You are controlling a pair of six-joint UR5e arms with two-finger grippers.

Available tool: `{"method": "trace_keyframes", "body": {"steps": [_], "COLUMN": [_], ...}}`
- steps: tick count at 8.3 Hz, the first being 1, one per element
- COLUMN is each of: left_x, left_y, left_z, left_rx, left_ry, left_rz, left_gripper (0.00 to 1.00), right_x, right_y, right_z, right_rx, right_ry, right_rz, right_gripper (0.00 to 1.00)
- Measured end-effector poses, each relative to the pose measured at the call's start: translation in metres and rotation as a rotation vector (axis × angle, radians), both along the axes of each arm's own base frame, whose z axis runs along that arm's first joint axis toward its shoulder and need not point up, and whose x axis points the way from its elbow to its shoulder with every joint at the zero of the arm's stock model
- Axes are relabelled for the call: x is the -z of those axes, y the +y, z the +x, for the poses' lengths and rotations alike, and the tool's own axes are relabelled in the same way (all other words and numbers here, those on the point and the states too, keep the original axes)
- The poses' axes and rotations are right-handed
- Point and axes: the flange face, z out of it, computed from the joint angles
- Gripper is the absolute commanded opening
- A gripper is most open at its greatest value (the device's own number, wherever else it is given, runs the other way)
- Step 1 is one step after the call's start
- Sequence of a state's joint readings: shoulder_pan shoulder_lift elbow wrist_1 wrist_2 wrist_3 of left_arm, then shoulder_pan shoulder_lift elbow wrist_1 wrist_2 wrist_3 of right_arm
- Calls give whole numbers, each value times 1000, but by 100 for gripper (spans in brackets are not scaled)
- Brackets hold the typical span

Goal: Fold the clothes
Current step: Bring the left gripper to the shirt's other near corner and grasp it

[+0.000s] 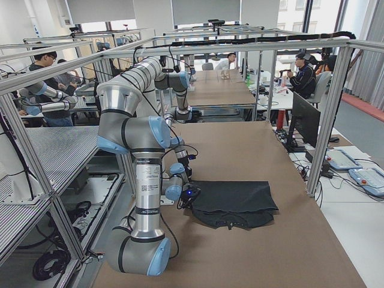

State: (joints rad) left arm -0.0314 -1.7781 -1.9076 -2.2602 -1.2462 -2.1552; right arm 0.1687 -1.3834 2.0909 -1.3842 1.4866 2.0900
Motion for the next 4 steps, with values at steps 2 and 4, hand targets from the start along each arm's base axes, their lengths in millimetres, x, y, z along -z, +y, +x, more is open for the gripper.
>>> {"method": "trace_keyframes", "body": {"steps": [2, 4], "left_x": [7, 22], "left_y": [0, 0], "left_z": [-8, -36], "left_rx": [-7, -6], "left_ry": [16, 52], "left_rz": [-3, -8], "left_gripper": [0, 0], "right_x": [2, 10], "right_y": [0, 3], "right_z": [2, 25], "right_rx": [-2, -2], "right_ry": [-4, -30], "right_rz": [1, 4], "right_gripper": [0, 0]}}
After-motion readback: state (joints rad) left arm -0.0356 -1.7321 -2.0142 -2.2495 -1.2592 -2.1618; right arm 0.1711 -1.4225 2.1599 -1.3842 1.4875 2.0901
